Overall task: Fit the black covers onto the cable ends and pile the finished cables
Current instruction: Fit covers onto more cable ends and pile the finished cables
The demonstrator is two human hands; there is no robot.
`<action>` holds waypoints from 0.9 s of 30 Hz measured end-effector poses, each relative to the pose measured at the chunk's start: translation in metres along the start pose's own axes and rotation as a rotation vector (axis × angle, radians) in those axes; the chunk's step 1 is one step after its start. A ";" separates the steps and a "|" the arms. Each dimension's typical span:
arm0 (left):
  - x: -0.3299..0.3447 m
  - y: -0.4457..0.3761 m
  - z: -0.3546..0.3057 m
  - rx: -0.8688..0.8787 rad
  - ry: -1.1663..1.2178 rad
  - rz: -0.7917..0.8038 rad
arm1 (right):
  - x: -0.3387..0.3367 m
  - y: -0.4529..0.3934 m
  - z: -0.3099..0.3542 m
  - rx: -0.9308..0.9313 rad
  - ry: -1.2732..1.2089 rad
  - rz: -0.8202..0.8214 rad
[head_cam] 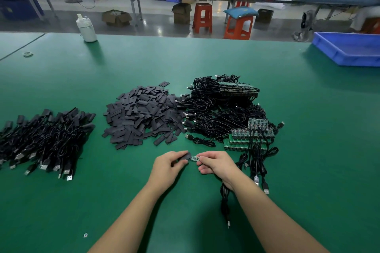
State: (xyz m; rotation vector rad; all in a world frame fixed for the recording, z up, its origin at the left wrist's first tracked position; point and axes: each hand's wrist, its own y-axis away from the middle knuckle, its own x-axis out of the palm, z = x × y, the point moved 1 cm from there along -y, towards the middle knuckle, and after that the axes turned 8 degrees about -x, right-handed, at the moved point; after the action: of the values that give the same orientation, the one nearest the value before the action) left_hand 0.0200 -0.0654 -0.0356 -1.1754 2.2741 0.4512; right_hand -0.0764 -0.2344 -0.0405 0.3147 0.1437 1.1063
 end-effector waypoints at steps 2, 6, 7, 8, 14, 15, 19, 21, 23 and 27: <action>0.001 0.002 0.001 -0.021 0.053 -0.029 | -0.001 0.001 -0.002 -0.011 -0.009 0.000; 0.001 0.006 0.000 -0.020 0.061 -0.064 | 0.000 0.003 -0.005 -0.025 -0.006 -0.011; 0.002 0.006 -0.001 -0.017 0.055 -0.068 | 0.000 0.003 -0.004 -0.026 -0.002 -0.013; 0.002 0.007 -0.001 -0.016 0.049 -0.070 | 0.000 0.004 -0.004 -0.025 -0.002 -0.017; 0.002 0.007 -0.001 -0.019 0.054 -0.063 | -0.001 0.005 -0.002 -0.016 -0.033 -0.035; 0.001 0.007 -0.001 -0.017 0.052 -0.057 | -0.002 0.005 -0.001 -0.014 -0.041 -0.034; -0.002 0.006 0.000 0.005 0.025 -0.002 | -0.003 0.006 0.000 -0.018 -0.060 -0.020; -0.003 0.005 0.001 0.010 0.013 0.002 | -0.003 0.006 -0.001 -0.017 -0.064 -0.011; -0.002 0.005 0.002 0.024 -0.002 -0.002 | -0.003 0.006 -0.001 -0.019 -0.067 -0.003; 0.001 0.006 0.002 0.046 -0.033 -0.013 | -0.004 0.005 -0.002 -0.018 -0.074 -0.003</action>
State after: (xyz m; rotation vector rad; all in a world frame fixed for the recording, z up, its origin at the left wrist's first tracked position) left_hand 0.0155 -0.0615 -0.0376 -1.1512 2.2357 0.4078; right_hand -0.0830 -0.2357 -0.0405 0.3388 0.0687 1.0914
